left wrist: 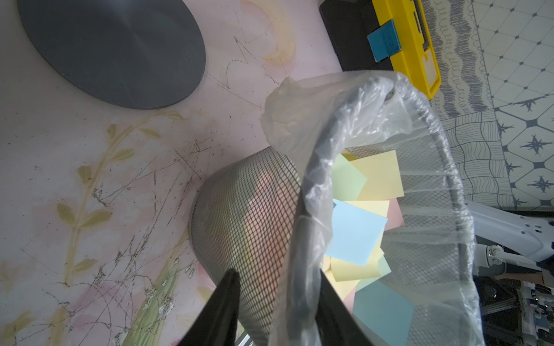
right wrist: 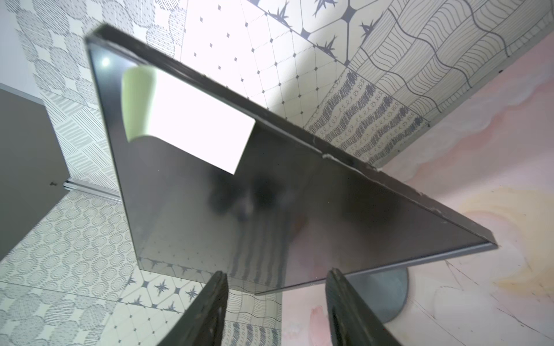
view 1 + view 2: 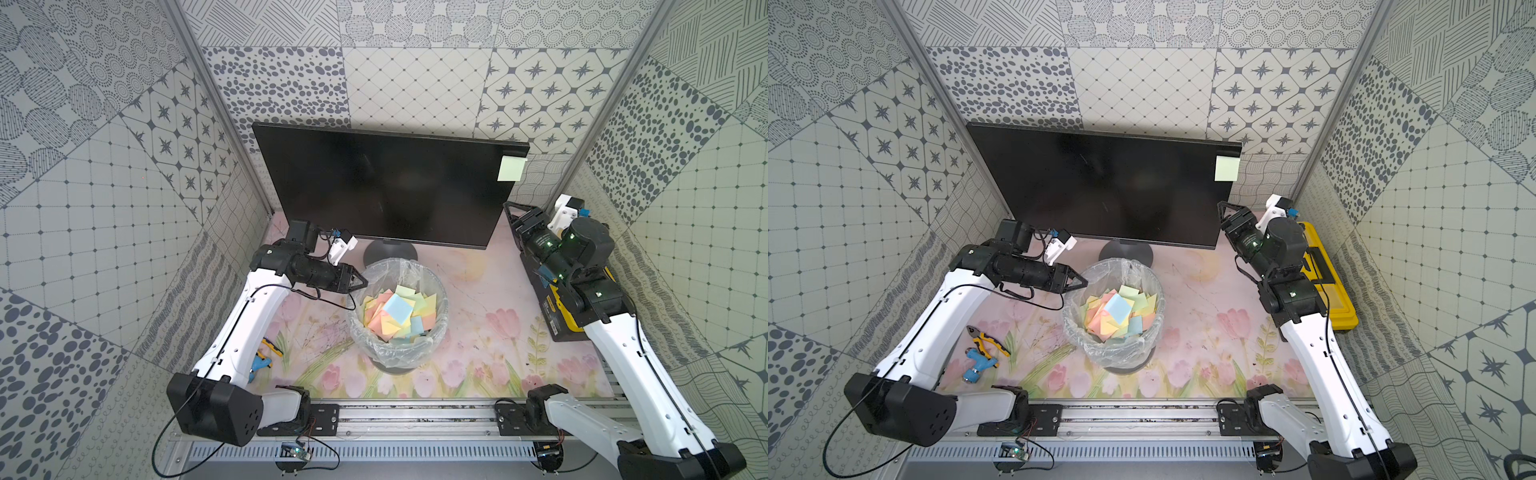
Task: Remove the sticky note from the monitor
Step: Tear off the sticky note from the monitor.
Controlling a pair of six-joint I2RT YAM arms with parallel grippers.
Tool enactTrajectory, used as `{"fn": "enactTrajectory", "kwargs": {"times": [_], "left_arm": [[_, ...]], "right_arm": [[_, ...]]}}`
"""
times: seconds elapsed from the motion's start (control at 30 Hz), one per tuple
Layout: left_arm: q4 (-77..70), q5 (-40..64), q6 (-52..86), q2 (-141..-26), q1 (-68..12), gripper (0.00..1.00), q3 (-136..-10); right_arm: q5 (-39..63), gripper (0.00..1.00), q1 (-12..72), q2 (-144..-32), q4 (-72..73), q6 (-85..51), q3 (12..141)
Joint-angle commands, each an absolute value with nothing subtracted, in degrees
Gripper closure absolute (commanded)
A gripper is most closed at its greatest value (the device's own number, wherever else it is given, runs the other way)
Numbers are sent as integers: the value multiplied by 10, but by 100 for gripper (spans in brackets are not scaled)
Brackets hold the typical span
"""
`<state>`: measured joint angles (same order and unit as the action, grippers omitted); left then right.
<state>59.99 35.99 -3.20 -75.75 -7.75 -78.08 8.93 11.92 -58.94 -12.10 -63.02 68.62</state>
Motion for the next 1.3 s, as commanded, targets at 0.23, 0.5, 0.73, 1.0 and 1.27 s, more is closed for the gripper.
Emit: {"fn": "enactTrajectory", "kwargs": {"times": [0.23,0.5,0.73,1.0,1.27], "left_arm": [[613,375,-39,-760,-77,58,-792],[613,375,-40,-760,-77,58,-792],[613,376,-39,-759,-76,58,-793],[611,376,-40,-759,-76,58,-792],[612,377,-39,-759,-77,58,-792]], "right_arm": [[171,46,55,-621,-46,-662,736],[192,47,45,-655,-10,-687,758],[191,48,44,-667,7,-696,759],[187,57,44,-672,18,-701,765],[183,68,44,-672,20,-701,770]]}}
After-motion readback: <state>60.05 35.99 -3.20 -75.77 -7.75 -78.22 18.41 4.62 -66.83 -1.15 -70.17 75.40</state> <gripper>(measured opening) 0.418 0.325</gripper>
